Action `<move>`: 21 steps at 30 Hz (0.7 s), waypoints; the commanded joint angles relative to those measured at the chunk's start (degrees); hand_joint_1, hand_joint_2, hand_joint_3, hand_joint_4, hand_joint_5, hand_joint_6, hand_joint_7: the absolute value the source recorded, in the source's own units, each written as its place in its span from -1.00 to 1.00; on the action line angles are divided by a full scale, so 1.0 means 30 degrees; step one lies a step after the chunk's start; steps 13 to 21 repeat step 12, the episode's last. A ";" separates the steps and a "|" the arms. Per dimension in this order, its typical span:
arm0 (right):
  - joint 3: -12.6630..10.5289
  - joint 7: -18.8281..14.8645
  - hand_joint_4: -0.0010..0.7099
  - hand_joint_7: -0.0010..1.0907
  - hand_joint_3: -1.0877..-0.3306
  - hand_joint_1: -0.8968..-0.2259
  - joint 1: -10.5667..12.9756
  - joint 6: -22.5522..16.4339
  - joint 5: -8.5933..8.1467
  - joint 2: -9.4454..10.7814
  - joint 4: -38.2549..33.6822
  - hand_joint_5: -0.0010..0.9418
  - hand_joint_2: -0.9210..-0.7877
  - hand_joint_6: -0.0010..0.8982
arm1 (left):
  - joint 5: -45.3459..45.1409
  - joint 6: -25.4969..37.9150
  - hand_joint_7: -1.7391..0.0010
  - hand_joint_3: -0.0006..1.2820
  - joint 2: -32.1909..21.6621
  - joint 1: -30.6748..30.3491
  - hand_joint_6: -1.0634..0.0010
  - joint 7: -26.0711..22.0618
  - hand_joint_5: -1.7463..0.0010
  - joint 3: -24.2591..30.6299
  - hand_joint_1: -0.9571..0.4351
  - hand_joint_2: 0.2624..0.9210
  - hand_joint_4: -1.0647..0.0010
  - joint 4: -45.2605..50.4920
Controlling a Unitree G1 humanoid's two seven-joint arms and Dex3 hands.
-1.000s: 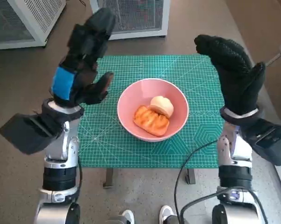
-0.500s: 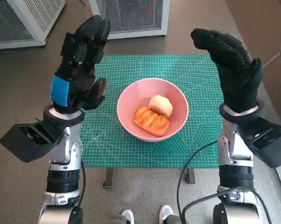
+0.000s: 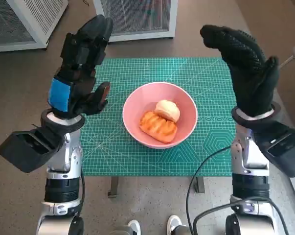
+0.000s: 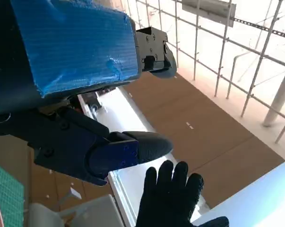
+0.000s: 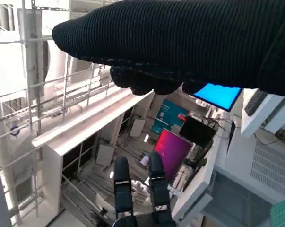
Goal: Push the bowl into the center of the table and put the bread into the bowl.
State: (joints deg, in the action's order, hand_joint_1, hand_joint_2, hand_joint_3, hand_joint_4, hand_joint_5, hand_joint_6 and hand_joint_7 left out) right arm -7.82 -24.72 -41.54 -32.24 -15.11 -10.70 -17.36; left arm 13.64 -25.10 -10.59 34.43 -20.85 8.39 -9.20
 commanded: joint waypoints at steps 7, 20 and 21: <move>0.0137 0.0376 -0.45 0.03 0.05 -0.06 0.0682 0.1357 0.0407 -0.0492 0.0766 -0.99 -1.00 -1.00 | 0.0158 0.0020 0.41 -0.20 -0.0214 0.0372 0.97 0.0273 0.97 0.0284 -0.66 1.00 0.67 -0.0145; 0.0148 0.0489 -0.45 0.04 0.05 -0.06 0.0773 0.1656 0.0464 -0.0581 0.1131 -1.00 -1.00 -1.00 | 0.0076 -0.0087 0.42 -0.21 -0.0241 0.0472 0.96 0.0289 0.97 0.0270 -0.66 1.00 0.66 -0.0306; 0.0148 0.0489 -0.45 0.04 0.05 -0.06 0.0773 0.1656 0.0464 -0.0581 0.1131 -1.00 -1.00 -1.00 | 0.0076 -0.0087 0.42 -0.21 -0.0241 0.0472 0.96 0.0289 0.97 0.0270 -0.66 1.00 0.66 -0.0306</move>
